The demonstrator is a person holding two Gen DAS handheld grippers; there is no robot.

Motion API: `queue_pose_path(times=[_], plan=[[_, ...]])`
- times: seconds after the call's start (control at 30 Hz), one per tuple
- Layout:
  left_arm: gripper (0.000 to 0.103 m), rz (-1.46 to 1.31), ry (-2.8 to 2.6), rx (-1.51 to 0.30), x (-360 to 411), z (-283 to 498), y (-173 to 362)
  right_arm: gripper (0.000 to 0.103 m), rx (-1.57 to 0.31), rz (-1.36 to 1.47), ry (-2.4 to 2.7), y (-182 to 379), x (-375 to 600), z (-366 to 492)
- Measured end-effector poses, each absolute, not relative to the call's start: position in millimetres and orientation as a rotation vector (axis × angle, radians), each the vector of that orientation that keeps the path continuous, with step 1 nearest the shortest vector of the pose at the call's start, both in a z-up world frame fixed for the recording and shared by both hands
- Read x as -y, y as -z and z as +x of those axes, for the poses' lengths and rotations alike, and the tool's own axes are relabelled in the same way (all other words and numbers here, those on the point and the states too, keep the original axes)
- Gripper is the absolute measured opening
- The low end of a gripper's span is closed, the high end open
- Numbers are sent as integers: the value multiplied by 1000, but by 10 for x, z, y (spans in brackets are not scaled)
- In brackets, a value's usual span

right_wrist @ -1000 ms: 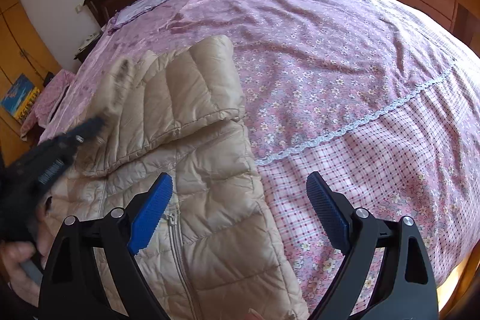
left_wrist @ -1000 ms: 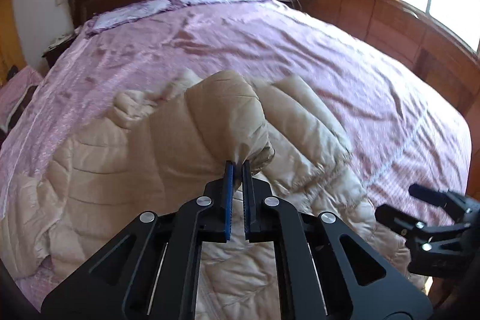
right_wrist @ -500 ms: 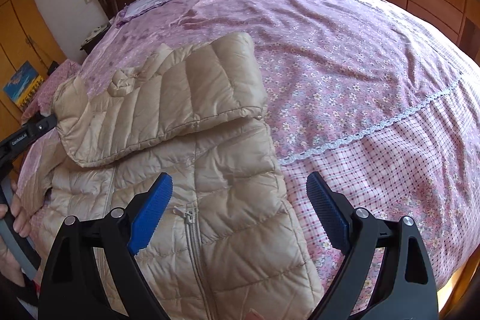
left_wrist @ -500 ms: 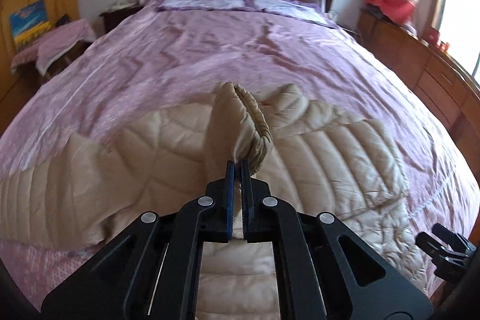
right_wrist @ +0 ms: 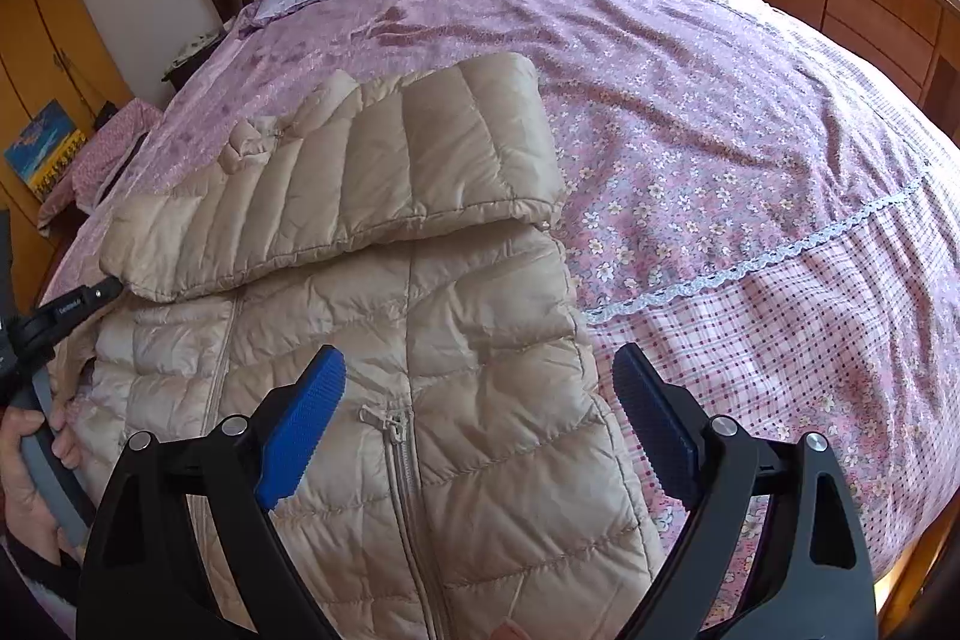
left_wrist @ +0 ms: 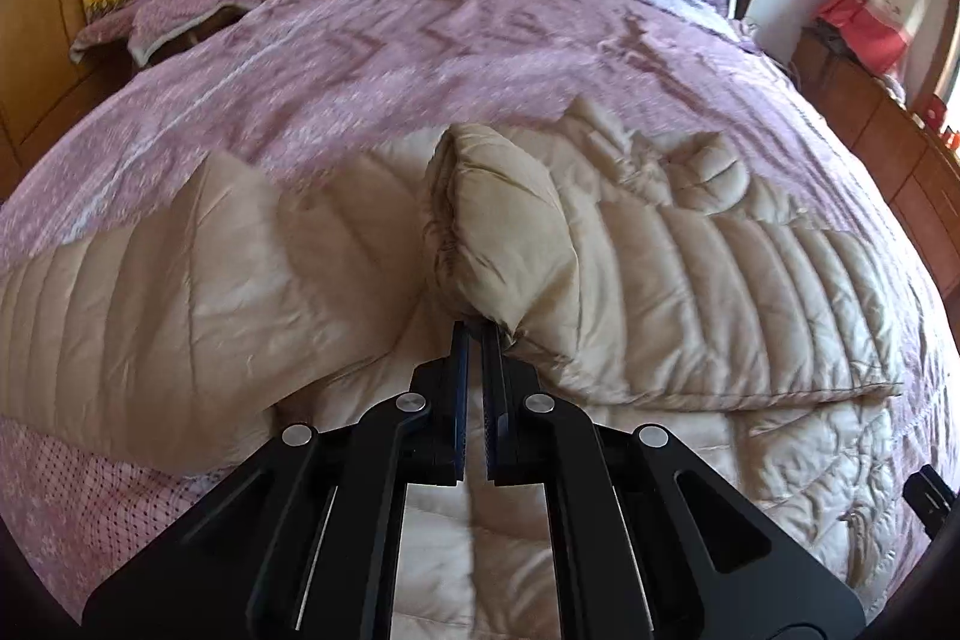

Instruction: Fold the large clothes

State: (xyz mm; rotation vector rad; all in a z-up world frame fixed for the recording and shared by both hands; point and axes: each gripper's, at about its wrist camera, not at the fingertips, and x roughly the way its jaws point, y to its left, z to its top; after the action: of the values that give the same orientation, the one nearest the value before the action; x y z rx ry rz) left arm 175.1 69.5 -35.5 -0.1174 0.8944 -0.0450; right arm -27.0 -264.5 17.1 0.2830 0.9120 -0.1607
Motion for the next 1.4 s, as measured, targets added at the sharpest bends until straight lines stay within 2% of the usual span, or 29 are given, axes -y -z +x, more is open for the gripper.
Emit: queue_pose_path(times=[0.17,0.23,0.3,0.37,0.5,0.77,1.4], plan=[[6,-170,47,-933,-821,1694,486,88,-914,273,157,-146,2613,-245],[22,-171,62,-938,-817,1639,494,88,-916,274,159,-136,2609,-235],[57,-162,74,-921,-792,1559,460,88,-915,276,157,-130,2604,-235],[69,-139,83,-890,-747,1457,386,88,-914,274,156,-129,2589,-237],[75,-123,100,-888,-705,1350,267,88,-903,266,146,-166,2539,-247],[78,-145,35,-887,-874,1072,109,91,-868,259,125,-245,2449,-291],[78,-378,-335,-914,-2532,934,545,95,-905,201,90,-200,2077,-277]])
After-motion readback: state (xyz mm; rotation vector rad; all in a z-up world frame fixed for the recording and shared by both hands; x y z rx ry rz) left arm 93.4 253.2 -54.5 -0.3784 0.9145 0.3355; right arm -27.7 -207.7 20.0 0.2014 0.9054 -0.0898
